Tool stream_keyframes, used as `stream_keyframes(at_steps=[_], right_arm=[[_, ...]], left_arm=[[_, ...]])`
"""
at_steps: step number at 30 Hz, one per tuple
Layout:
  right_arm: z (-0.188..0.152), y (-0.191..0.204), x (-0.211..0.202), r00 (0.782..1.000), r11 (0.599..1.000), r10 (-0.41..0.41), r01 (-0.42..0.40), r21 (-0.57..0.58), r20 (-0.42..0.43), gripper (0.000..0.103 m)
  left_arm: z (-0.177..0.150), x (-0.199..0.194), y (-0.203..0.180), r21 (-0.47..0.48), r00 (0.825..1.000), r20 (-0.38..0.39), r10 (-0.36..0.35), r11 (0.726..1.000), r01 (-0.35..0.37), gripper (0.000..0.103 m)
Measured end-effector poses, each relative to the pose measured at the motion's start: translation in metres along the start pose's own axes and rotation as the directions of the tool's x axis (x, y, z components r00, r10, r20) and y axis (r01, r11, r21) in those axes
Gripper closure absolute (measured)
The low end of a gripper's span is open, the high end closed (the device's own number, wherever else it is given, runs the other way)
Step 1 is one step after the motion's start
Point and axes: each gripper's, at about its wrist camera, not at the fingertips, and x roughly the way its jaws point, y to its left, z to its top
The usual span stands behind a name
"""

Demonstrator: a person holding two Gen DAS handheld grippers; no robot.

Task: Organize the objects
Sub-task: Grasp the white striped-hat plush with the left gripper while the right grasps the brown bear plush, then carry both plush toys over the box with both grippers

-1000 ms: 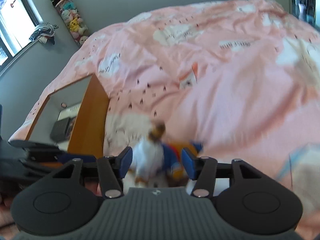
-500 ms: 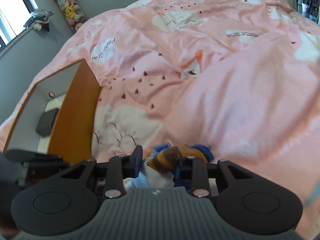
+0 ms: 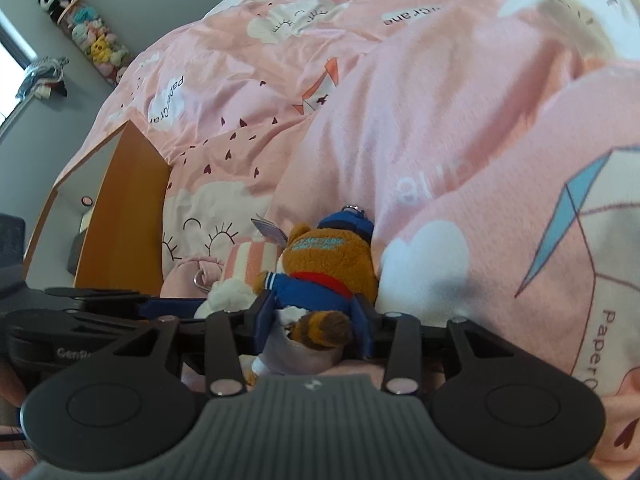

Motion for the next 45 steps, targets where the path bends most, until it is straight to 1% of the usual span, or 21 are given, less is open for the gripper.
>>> stream_keyframes(at_steps=[4, 9, 11, 14, 16, 18, 20, 22, 23, 25, 27, 29, 31, 33, 36, 38, 40, 42, 45], right_arm=[[-0.001, -0.002, -0.002, 1.000, 1.000, 0.009, -0.009, 0.011, 0.012, 0.059], [0.001, 0.007, -0.004, 1.000, 0.999, -0.021, 0.022, -0.037, 0.022, 0.058], [0.005, 0.015, -0.006, 0.999, 0.997, -0.033, 0.036, -0.074, 0.034, 0.058], [0.013, 0.025, -0.003, 0.997, 0.990, -0.060, 0.065, -0.122, 0.045, 0.055], [0.019, 0.031, 0.003, 0.996, 0.984, -0.089, 0.092, -0.154, 0.027, 0.048], [0.022, 0.036, 0.011, 0.995, 0.978, -0.101, 0.101, -0.181, 0.009, 0.042], [0.024, 0.038, 0.020, 0.992, 0.973, -0.122, 0.116, -0.198, -0.022, 0.042], [0.024, 0.037, 0.028, 0.989, 0.969, -0.143, 0.131, -0.208, -0.046, 0.039], [0.025, 0.036, 0.031, 0.988, 0.971, -0.142, 0.128, -0.203, -0.056, 0.038], [0.025, 0.028, 0.034, 0.991, 0.981, -0.114, 0.100, -0.168, -0.076, 0.037], [0.025, 0.017, 0.036, 0.993, 0.991, -0.066, 0.054, -0.120, -0.099, 0.038], [0.025, 0.010, 0.036, 0.993, 0.997, -0.040, 0.032, -0.077, -0.107, 0.042], [0.021, 0.011, 0.032, 0.995, 0.997, -0.042, 0.037, -0.067, -0.086, 0.048], [0.017, 0.017, 0.024, 0.997, 0.995, -0.058, 0.053, -0.087, -0.055, 0.051], [0.014, 0.025, 0.012, 0.997, 0.991, -0.073, 0.071, -0.111, -0.012, 0.056], [0.017, 0.028, 0.003, 0.998, 0.991, -0.063, 0.064, -0.116, 0.012, 0.058], [0.020, 0.031, -0.007, 0.998, 0.991, -0.052, 0.056, -0.119, 0.037, 0.061], [0.024, 0.034, -0.015, 0.997, 0.991, -0.042, 0.050, -0.125, 0.063, 0.062], [0.032, 0.041, -0.028, 0.995, 0.990, -0.021, 0.035, -0.134, 0.100, 0.062]], left_arm=[[-0.001, 0.011, -0.002, 0.013, 1.000, -0.008, 0.018, 1.000, -0.018, 0.022], [-0.002, 0.015, -0.005, 0.027, 1.000, -0.005, 0.030, 0.999, -0.030, 0.025], [-0.003, 0.013, -0.007, 0.039, 0.999, 0.003, 0.045, 0.998, -0.045, 0.027], [-0.007, 0.009, -0.014, 0.080, 0.996, 0.021, 0.082, 0.993, -0.083, 0.030], [-0.010, 0.005, -0.021, 0.117, 0.993, 0.038, 0.110, 0.987, -0.114, 0.031], [-0.013, 0.002, -0.027, 0.153, 0.990, 0.055, 0.131, 0.979, -0.138, 0.032], [-0.014, 0.000, -0.029, 0.169, 0.988, 0.064, 0.139, 0.974, -0.148, 0.032], [-0.014, -0.001, -0.028, 0.164, 0.989, 0.064, 0.134, 0.976, -0.143, 0.032], [-0.015, 0.000, -0.026, 0.160, 0.989, 0.061, 0.132, 0.977, -0.140, 0.032], [-0.015, 0.000, -0.024, 0.155, 0.990, 0.057, 0.128, 0.979, -0.135, 0.032], [-0.016, 0.000, -0.024, 0.156, 0.991, 0.057, 0.123, 0.979, -0.131, 0.032], [-0.017, -0.001, -0.023, 0.157, 0.992, 0.062, 0.114, 0.980, -0.123, 0.032], [-0.018, -0.003, -0.023, 0.160, 0.992, 0.071, 0.105, 0.980, -0.115, 0.033], [-0.019, -0.007, -0.024, 0.165, 0.992, 0.085, 0.098, 0.980, -0.111, 0.034], [-0.019, -0.016, -0.026, 0.172, 0.988, 0.127, 0.091, 0.979, -0.112, 0.036], [-0.020, -0.026, -0.027, 0.169, 0.981, 0.177, 0.084, 0.979, -0.114, 0.036], [-0.019, -0.036, -0.026, 0.158, 0.971, 0.228, 0.064, 0.982, -0.102, 0.037], [-0.017, -0.046, -0.024, 0.142, 0.962, 0.270, 0.042, 0.986, -0.083, 0.037], [-0.014, -0.065, -0.022, 0.117, 0.942, 0.335, 0.024, 0.991, -0.067, 0.037]])
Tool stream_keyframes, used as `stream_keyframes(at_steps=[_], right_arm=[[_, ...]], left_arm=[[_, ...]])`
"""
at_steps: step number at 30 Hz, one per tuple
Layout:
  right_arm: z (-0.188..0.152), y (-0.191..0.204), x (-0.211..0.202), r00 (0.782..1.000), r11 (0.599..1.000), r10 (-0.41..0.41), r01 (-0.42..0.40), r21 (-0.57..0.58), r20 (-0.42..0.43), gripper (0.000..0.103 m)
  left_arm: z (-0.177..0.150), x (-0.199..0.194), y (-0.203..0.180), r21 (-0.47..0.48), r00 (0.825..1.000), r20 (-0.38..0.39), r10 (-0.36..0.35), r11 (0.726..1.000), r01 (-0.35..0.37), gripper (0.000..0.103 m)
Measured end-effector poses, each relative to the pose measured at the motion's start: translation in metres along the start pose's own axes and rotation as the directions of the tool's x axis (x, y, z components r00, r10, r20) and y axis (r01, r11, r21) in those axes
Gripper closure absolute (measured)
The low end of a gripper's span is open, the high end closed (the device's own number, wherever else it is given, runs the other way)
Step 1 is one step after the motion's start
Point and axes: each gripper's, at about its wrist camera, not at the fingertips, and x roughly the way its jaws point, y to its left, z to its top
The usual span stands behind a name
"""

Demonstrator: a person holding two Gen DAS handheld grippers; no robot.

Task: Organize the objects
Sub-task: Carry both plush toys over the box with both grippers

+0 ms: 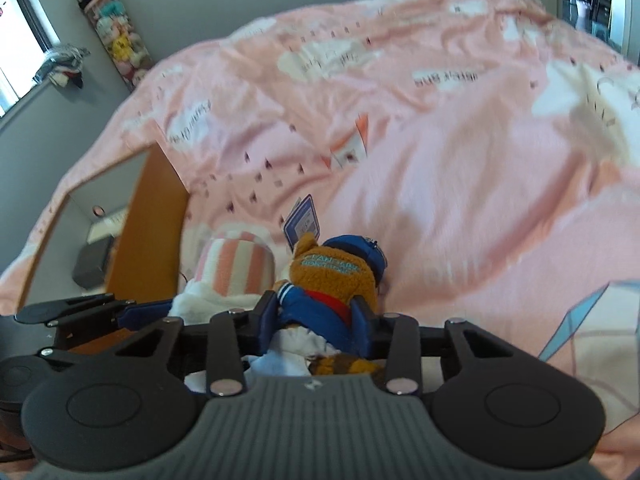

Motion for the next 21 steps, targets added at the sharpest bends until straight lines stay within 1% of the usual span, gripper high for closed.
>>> stream_keyframes(at_steps=[3, 6, 8, 9, 11, 13, 15, 18, 21], right_arm=[[0.012, 0.009, -0.012, 0.999, 0.999, 0.030, -0.029, -0.023, 0.038, 0.062], [0.027, 0.026, -0.025, 0.995, 0.996, 0.062, -0.056, -0.071, 0.082, 0.062], [0.036, 0.040, -0.032, 0.990, 0.991, 0.088, -0.076, -0.110, 0.112, 0.062], [0.041, 0.048, -0.035, 0.987, 0.988, 0.103, -0.087, -0.126, 0.126, 0.062], [0.049, 0.064, -0.040, 0.979, 0.979, 0.142, -0.117, -0.165, 0.149, 0.062], [0.055, 0.080, -0.042, 0.969, 0.969, 0.186, -0.153, -0.195, 0.161, 0.062], [0.059, 0.096, -0.040, 0.959, 0.956, 0.234, -0.196, -0.220, 0.162, 0.062], [0.059, 0.120, -0.032, 0.944, 0.932, 0.298, -0.255, -0.257, 0.143, 0.062], [0.054, 0.140, -0.017, 0.938, 0.915, 0.330, -0.290, -0.279, 0.108, 0.062]], left_arm=[[0.009, -0.022, 0.003, -0.022, 0.997, 0.078, -0.006, 1.000, 0.008, 0.037], [0.017, -0.044, 0.006, -0.036, 0.988, 0.154, 0.018, 0.999, -0.013, 0.037], [0.022, -0.059, 0.010, -0.050, 0.981, 0.190, 0.030, 0.999, -0.020, 0.037], [0.025, -0.066, 0.013, -0.061, 0.978, 0.203, 0.042, 0.998, -0.031, 0.037], [0.030, -0.081, 0.019, -0.083, 0.971, 0.223, 0.091, 0.994, -0.074, 0.037], [0.032, -0.096, 0.027, -0.109, 0.961, 0.231, 0.151, 0.986, -0.129, 0.037], [0.033, -0.109, 0.035, -0.128, 0.953, 0.229, 0.197, 0.977, -0.171, 0.037], [0.031, -0.128, 0.046, -0.141, 0.947, 0.217, 0.236, 0.968, -0.209, 0.037], [0.027, -0.137, 0.058, -0.151, 0.939, 0.192, 0.286, 0.954, -0.260, 0.037]])
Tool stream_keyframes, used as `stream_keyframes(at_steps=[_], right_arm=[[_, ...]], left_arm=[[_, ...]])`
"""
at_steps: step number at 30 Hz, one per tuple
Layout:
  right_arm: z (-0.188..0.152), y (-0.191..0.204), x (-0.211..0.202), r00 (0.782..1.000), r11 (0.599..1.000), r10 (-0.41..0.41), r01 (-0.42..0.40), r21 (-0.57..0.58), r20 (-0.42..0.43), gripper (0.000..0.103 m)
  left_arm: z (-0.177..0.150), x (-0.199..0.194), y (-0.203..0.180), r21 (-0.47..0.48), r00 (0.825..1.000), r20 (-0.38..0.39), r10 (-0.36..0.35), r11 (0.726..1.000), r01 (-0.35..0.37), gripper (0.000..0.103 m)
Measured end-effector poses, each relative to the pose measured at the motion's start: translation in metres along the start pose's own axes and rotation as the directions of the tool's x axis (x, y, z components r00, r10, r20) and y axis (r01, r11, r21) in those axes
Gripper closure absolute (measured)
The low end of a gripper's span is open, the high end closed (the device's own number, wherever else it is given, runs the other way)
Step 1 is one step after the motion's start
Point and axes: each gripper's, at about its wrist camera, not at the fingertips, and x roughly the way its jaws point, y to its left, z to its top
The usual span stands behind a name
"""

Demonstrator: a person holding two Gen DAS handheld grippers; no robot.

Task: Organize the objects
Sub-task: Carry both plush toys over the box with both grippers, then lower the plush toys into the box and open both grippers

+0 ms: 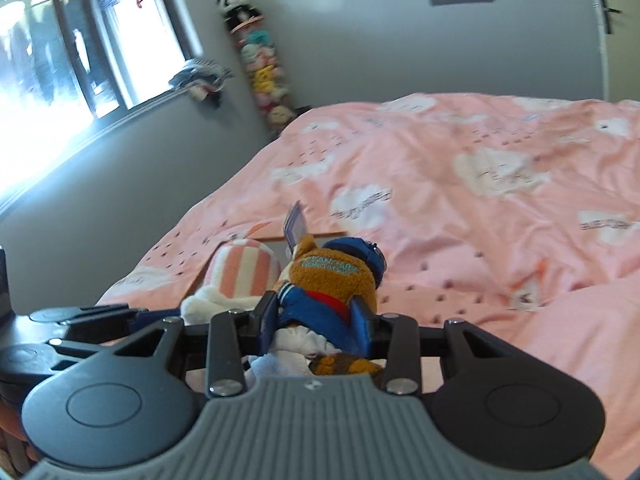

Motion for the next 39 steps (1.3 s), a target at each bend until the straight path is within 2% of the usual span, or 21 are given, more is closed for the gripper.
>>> stream_keyframes(at_steps=[7, 14, 19, 24, 26, 27, 28, 29, 33, 37, 39], right_arm=[[-0.020, 0.019, 0.048, 0.993, 0.999, 0.042, -0.044, -0.020, -0.115, 0.062], [-0.032, 0.026, 0.078, 0.980, 0.998, 0.028, -0.039, -0.054, -0.195, 0.062], [-0.036, 0.035, 0.095, 0.972, 0.995, -0.004, -0.020, -0.099, -0.235, 0.063], [-0.042, 0.042, 0.109, 0.961, 0.988, -0.020, -0.023, -0.150, -0.276, 0.064], [-0.044, 0.044, 0.114, 0.955, 0.986, -0.020, -0.031, -0.165, -0.296, 0.067], [-0.045, 0.045, 0.117, 0.952, 0.984, -0.025, -0.030, -0.174, -0.304, 0.076], [-0.046, 0.046, 0.120, 0.949, 0.982, -0.032, -0.029, -0.186, -0.314, 0.094], [-0.047, 0.046, 0.122, 0.945, 0.981, -0.035, -0.029, -0.190, -0.326, 0.099], [-0.048, 0.046, 0.123, 0.942, 0.978, -0.062, -0.008, -0.206, -0.331, 0.097], [-0.047, 0.045, 0.121, 0.945, 0.978, -0.062, -0.007, -0.207, -0.322, 0.093], [-0.047, 0.046, 0.121, 0.945, 0.977, -0.059, -0.011, -0.212, -0.323, 0.093]], left_arm=[[-0.012, 0.016, 0.035, -0.029, 0.992, -0.115, 0.052, 0.998, -0.055, 0.037], [-0.034, 0.027, 0.062, -0.027, 0.980, -0.198, 0.039, 0.999, -0.045, 0.037], [-0.039, 0.038, 0.076, -0.026, 0.961, -0.276, 0.017, 0.999, -0.025, 0.037], [-0.045, 0.050, 0.083, 0.014, 0.933, -0.355, 0.056, 0.998, -0.054, 0.037], [-0.046, 0.056, 0.084, 0.022, 0.924, -0.374, 0.073, 0.997, -0.070, 0.037], [-0.047, 0.058, 0.084, 0.024, 0.921, -0.383, 0.077, 0.997, -0.074, 0.037], [-0.048, 0.060, 0.084, 0.028, 0.917, -0.390, 0.080, 0.997, -0.075, 0.037], [-0.049, 0.062, 0.084, 0.031, 0.915, -0.396, 0.082, 0.997, -0.076, 0.037], [-0.052, 0.069, 0.085, 0.045, 0.904, -0.414, 0.109, 0.994, -0.099, 0.036], [-0.052, 0.073, 0.083, 0.052, 0.904, -0.410, 0.121, 0.993, -0.109, 0.036], [-0.052, 0.077, 0.082, 0.073, 0.899, -0.414, 0.145, 0.989, -0.126, 0.036]])
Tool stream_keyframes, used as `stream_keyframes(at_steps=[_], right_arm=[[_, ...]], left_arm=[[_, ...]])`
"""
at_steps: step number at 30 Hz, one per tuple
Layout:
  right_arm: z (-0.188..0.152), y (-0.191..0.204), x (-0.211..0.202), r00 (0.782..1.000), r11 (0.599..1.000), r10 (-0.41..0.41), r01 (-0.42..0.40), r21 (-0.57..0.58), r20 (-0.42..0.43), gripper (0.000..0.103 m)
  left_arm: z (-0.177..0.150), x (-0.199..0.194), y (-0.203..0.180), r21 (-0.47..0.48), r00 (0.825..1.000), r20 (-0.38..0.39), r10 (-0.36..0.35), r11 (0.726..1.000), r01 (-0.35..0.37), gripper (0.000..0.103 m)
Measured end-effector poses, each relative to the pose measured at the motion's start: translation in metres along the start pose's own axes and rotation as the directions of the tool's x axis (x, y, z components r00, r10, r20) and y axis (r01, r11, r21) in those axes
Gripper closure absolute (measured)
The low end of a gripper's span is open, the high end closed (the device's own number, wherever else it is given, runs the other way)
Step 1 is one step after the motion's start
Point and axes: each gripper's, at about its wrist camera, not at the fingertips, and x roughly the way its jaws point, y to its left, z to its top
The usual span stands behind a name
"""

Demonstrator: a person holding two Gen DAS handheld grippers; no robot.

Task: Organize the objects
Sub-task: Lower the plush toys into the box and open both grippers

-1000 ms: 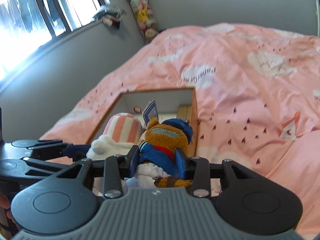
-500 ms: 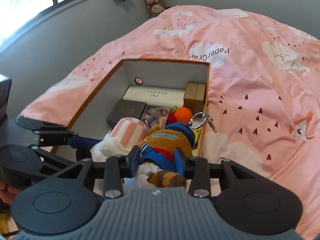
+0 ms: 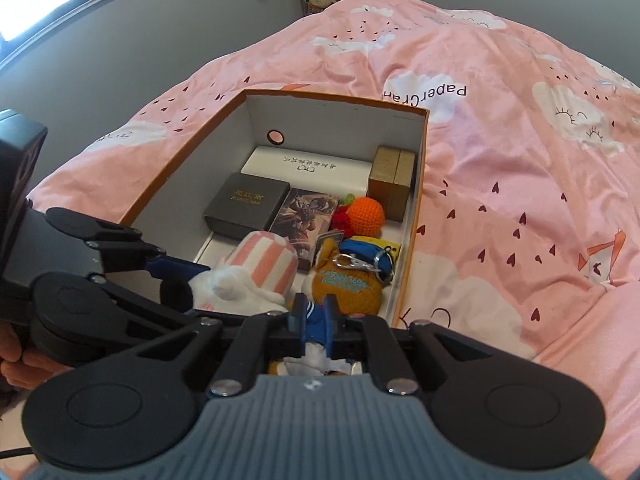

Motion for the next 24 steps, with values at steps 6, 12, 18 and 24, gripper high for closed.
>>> stream_keyframes(at_steps=[6, 12, 18, 24], right_arm=[[0.005, 0.006, 0.004, 1.000, 0.997, -0.021, 0.020, -0.078, -0.007, 0.090], [0.018, 0.010, 0.019, 0.995, 0.968, -0.073, 0.055, -0.246, -0.063, 0.071], [0.034, 0.010, 0.036, 0.990, 0.936, -0.087, 0.044, -0.349, -0.108, 0.062], [0.048, 0.016, 0.062, 0.984, 0.909, -0.100, 0.031, -0.416, -0.145, 0.049]], left_arm=[[0.005, 0.006, -0.003, 0.029, 1.000, -0.002, 0.005, 1.000, -0.005, 0.034], [0.001, 0.003, 0.002, 0.029, 0.999, 0.036, -0.023, 0.999, 0.022, 0.032], [0.003, -0.006, 0.012, -0.024, 0.995, 0.061, -0.076, 0.997, 0.078, 0.034], [-0.003, -0.002, 0.008, -0.036, 0.997, 0.074, -0.023, 0.999, 0.025, 0.052]])
